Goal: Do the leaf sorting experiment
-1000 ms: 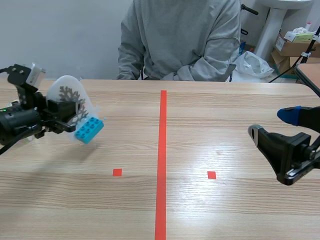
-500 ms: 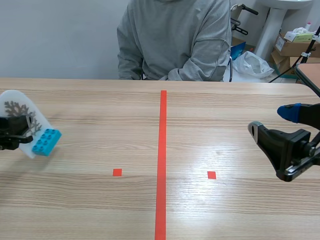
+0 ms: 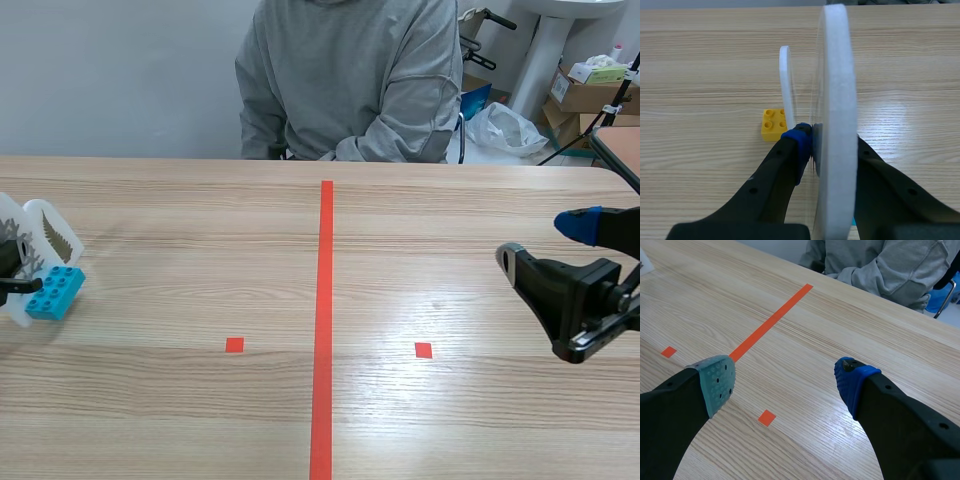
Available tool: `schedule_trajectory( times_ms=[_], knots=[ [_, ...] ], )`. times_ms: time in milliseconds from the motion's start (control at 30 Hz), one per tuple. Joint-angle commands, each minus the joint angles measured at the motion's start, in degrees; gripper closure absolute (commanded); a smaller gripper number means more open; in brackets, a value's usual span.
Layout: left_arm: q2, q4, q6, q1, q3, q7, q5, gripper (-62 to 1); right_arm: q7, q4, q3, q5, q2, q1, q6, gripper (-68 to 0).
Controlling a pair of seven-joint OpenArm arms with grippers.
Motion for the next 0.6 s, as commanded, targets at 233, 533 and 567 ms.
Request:
schedule_trajectory(
  times_ms=[233, 533, 567],
  knots=[
    [-0.33, -1.84, 1.42, -0.98, 0.98, -0.96, 1.38, -4.2, 0.63, 0.46, 0.22, 0.66, 0.00, 0.70, -0.15, -41.1],
    [-0.33, -2.08, 3.58, -1.01, 0.98, -1.92, 2.97, -8.9, 0.63, 0.46, 0.22, 0.66, 0.00, 0.70, -0.15, -41.1],
    [-0.35, -2.08, 3.61, -1.01, 0.98, -1.90, 3.72, -11.3, 0.63, 0.46, 0.22, 0.66, 0.00, 0.70, -0.15, -41.1]
  ],
)
